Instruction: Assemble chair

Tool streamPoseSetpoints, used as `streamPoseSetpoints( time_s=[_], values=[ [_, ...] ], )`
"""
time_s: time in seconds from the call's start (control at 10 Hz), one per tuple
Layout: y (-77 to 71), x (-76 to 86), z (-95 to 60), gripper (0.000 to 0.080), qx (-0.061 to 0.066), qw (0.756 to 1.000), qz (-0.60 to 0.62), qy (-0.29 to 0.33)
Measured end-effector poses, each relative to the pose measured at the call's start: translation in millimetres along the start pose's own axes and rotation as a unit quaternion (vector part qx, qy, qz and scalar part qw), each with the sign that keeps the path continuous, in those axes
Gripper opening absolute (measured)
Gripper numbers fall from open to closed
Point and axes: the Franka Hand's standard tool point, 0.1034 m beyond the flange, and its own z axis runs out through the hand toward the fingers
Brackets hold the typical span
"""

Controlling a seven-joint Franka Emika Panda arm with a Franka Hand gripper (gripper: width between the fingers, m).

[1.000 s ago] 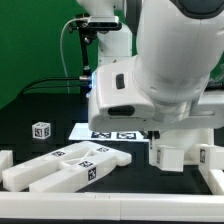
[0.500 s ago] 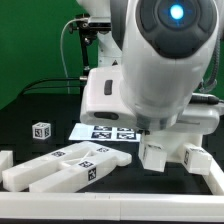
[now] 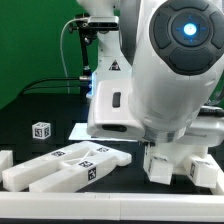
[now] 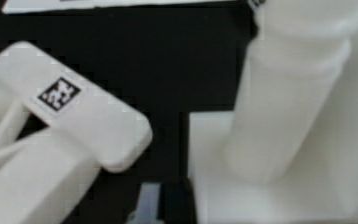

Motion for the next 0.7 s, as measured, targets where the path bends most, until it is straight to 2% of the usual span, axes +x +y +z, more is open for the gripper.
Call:
streamPoseSetpoints(
  time_s=[0.1, 0.4, 0.7],
  values=[
    [1.3, 8.7, 1.2, 0.0031, 0.003, 1.0, 0.003, 0.016],
    [0.1, 14.8, 0.4, 0.0031, 0.001, 1.0, 0.007, 0.018],
    [-7.0, 12.4, -5.3, 0.0031, -0.003, 0.999, 0.011, 0.031]
  ],
)
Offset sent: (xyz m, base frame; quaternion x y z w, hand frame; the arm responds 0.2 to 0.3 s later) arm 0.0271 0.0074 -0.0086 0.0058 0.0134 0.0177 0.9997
